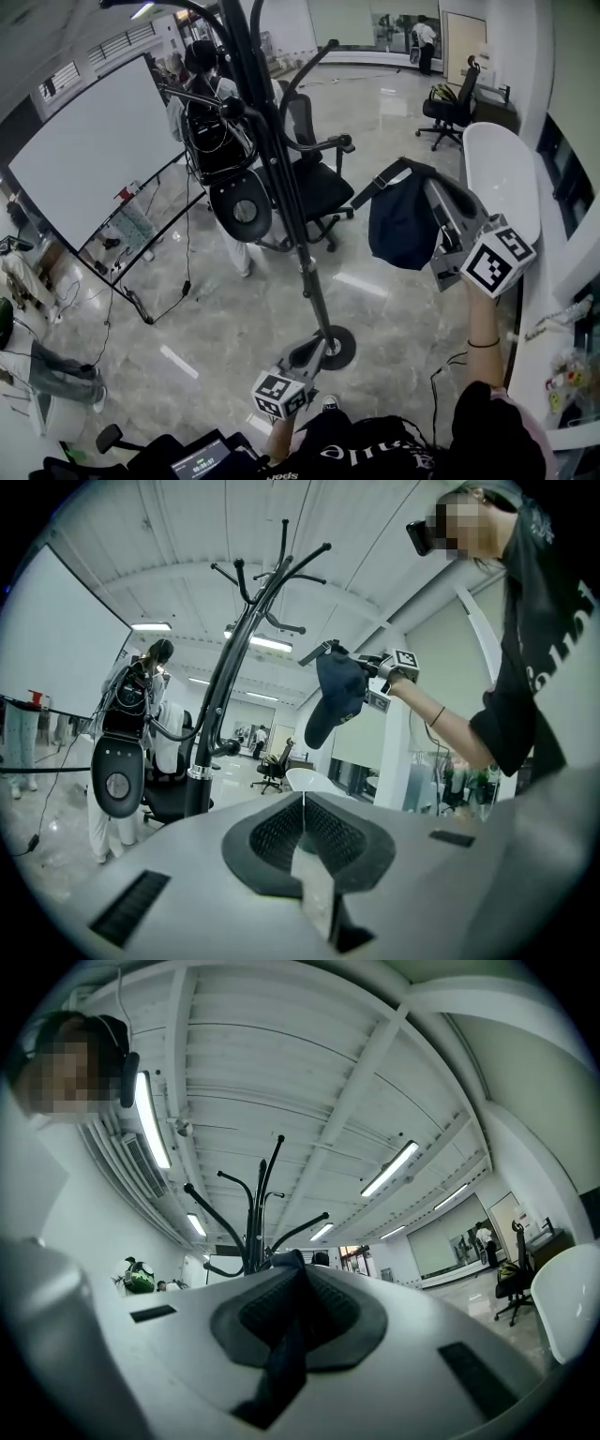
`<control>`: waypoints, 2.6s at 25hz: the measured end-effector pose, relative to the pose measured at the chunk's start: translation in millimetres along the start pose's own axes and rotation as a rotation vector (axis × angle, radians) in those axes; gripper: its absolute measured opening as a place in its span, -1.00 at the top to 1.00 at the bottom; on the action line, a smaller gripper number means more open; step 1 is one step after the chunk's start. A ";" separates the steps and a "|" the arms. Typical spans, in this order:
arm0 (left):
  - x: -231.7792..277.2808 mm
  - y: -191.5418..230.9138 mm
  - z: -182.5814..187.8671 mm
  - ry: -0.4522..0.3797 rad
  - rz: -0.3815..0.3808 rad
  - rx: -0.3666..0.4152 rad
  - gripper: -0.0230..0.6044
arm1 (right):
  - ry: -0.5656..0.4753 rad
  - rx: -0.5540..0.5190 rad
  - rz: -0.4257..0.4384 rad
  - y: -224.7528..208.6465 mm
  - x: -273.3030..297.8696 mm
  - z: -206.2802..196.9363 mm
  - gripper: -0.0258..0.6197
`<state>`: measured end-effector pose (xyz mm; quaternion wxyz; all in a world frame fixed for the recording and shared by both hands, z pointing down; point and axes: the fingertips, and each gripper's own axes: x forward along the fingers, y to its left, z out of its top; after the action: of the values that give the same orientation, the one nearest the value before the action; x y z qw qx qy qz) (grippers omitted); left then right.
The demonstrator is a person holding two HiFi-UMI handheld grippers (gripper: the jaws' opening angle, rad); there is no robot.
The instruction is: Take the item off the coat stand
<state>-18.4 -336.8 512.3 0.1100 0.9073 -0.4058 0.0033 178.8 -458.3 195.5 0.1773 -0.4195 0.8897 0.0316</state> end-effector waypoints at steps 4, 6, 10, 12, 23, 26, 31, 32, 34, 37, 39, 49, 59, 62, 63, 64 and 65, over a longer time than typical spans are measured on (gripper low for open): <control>-1.5 -27.3 -8.0 -0.001 0.004 -0.002 0.91 | 0.060 0.037 -0.004 2.3 -34.3 -28.9 0.83; -5.5 -43.0 -12.3 0.000 0.012 -0.009 0.91 | 0.092 0.064 0.003 7.7 -51.3 -45.8 0.83; -17.0 -68.0 -25.5 0.004 0.051 -0.031 0.91 | 0.159 0.124 0.048 24.8 -79.8 -81.7 0.83; -24.7 -78.3 -31.5 0.007 0.073 -0.045 0.91 | 0.192 0.150 0.071 35.1 -91.0 -101.0 0.83; -83.2 -96.2 -56.2 0.012 0.190 -0.074 0.91 | 0.280 0.271 0.147 100.2 -148.8 -168.6 0.83; -98.7 -94.9 -61.7 0.005 0.197 -0.066 0.91 | 0.315 0.292 0.133 121.2 -166.0 -185.5 0.83; -134.0 -109.8 -61.0 0.018 0.146 -0.068 0.91 | 0.349 0.305 0.083 159.2 -195.9 -201.1 0.83; -143.9 -112.5 -61.5 0.025 0.133 -0.071 0.91 | 0.351 0.306 0.071 168.1 -200.1 -202.9 0.83; -167.7 -113.1 -59.9 0.018 0.121 -0.065 0.91 | 0.352 0.308 0.048 191.5 -207.6 -207.8 0.83; -212.8 -112.2 -64.0 -0.001 0.108 -0.048 0.91 | 0.355 0.322 0.020 242.6 -223.4 -221.3 0.83; -242.7 -115.9 -70.8 0.003 0.084 -0.046 0.91 | 0.355 0.340 -0.001 278.6 -236.1 -231.8 0.83; -357.2 -150.7 -99.6 0.010 -0.010 -0.099 0.91 | 0.378 0.388 -0.083 422.2 -317.5 -242.6 0.83; -384.7 -208.9 -106.0 0.003 -0.088 -0.104 0.91 | 0.427 0.375 -0.156 453.5 -395.4 -236.4 0.83; -387.0 -225.3 -103.2 -0.007 -0.091 -0.090 0.91 | 0.420 0.387 -0.161 455.1 -415.5 -230.7 0.83; -387.1 -231.5 -104.0 -0.009 -0.089 -0.086 0.91 | 0.418 0.390 -0.162 454.8 -422.9 -229.7 0.83; -387.3 -238.6 -106.0 -0.009 -0.085 -0.083 0.91 | 0.417 0.390 -0.164 454.3 -431.1 -228.8 0.83; -387.8 -247.2 -108.8 -0.006 -0.082 -0.084 0.91 | 0.419 0.390 -0.166 453.6 -440.1 -227.7 0.83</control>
<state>-87.3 130.3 532.8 0.1467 0.9177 -0.3686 -0.0210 26.9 111.6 517.0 0.0690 -0.4462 0.8590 -0.2416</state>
